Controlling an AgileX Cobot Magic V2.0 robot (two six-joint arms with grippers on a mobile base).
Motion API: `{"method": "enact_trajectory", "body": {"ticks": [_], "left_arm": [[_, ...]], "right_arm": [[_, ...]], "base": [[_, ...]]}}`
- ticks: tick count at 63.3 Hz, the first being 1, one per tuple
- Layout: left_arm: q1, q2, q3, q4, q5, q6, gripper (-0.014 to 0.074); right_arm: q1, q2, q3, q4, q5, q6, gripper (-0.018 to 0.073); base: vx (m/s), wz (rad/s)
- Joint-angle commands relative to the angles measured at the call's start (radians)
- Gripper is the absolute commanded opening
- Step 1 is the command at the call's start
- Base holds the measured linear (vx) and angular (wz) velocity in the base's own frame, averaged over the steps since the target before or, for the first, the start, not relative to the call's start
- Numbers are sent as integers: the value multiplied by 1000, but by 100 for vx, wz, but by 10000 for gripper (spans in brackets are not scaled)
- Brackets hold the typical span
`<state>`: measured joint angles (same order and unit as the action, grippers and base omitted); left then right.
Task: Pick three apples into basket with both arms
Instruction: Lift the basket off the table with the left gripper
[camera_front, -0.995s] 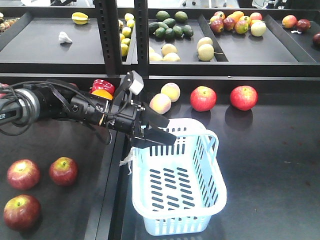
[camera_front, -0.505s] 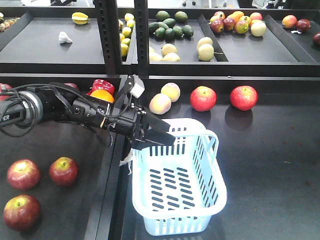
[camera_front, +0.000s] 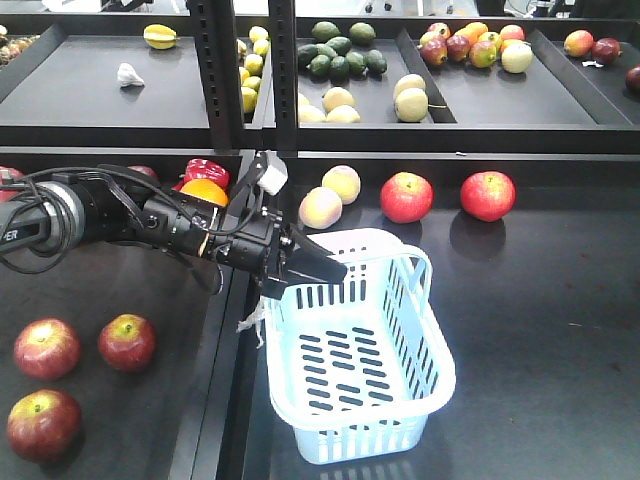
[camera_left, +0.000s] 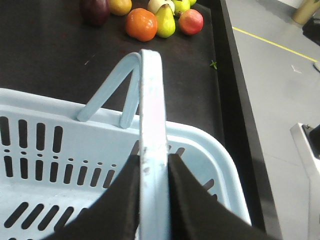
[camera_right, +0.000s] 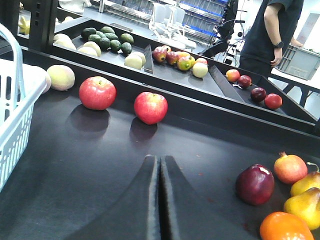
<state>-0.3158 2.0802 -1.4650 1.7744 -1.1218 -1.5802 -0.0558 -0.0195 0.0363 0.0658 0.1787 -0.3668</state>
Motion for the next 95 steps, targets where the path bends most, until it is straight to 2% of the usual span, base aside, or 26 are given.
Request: {"method": "enact_trajectory", "body": {"ticks": [1,17,24,29,33,57,95], "left_arm": [[-3,-84,-30,41,-43,-66,-8],[-3,-206,-31,-1,-68,-111,-8],[-3,-278,-31,46,-94,-214,-8],[0,-317,-30,46,-133,-283,-8],[2,-351,-30,46,-156,-307,-8],[9,-486,-30,46,-220,-340,-8],[5,-491,-30,43,-225,-333,-8]], "right_arm": [[-5,0,1,-5,-74,-7,-3],[-5,0,1,-5,-76,-7,-3],[-5,0,1,-5,-76,-7,-3],[-5,0,1,-5,-76,-7,-3],[-5,0,1,-5,-76,-7,-3],[-5,0,1,-5,-76,-7,-3],[-5,0,1,-5,-75,-7,-3]], "base": [[0,0],[0,0],[0,0],[0,0],[0,0],[0,0],[0,0]]}}
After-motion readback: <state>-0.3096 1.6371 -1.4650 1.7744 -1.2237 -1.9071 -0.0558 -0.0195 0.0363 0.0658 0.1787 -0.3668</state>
